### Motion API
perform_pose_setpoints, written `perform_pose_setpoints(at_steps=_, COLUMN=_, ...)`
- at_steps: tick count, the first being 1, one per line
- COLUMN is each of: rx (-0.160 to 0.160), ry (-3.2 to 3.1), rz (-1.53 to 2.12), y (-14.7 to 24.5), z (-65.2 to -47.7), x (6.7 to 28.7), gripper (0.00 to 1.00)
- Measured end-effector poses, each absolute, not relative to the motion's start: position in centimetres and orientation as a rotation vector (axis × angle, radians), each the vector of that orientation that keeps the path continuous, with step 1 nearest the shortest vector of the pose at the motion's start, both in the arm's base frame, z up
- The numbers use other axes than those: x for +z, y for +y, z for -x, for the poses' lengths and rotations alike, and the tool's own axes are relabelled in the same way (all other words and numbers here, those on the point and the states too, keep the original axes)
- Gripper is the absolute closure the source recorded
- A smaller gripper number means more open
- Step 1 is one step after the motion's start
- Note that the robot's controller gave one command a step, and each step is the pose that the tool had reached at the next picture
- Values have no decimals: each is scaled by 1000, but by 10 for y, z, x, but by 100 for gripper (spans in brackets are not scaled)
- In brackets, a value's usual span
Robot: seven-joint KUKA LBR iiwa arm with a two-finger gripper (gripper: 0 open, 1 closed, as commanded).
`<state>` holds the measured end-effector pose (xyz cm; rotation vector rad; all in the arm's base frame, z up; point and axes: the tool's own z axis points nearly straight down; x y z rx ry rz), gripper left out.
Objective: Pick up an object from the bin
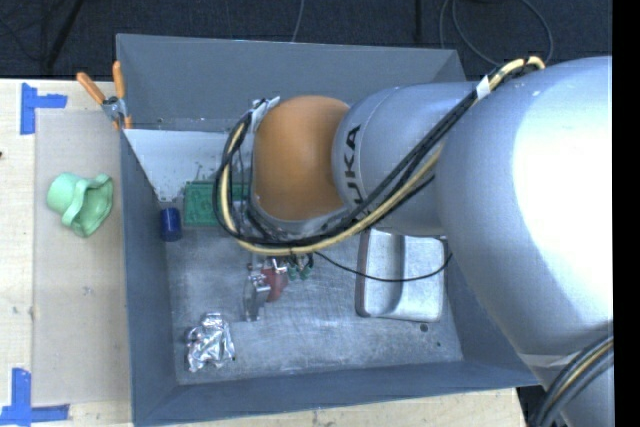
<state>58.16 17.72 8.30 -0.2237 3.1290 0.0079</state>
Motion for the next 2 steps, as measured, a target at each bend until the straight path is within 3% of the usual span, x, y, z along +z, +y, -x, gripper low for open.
perform_pose_setpoints(at_steps=1, rx=-2, ry=3112, rz=415, y=96, z=-582, x=73, gripper=0)
perform_pose_setpoints(at_steps=2, rx=2, ry=3078, rz=598, y=136, z=-548, x=72, gripper=0)
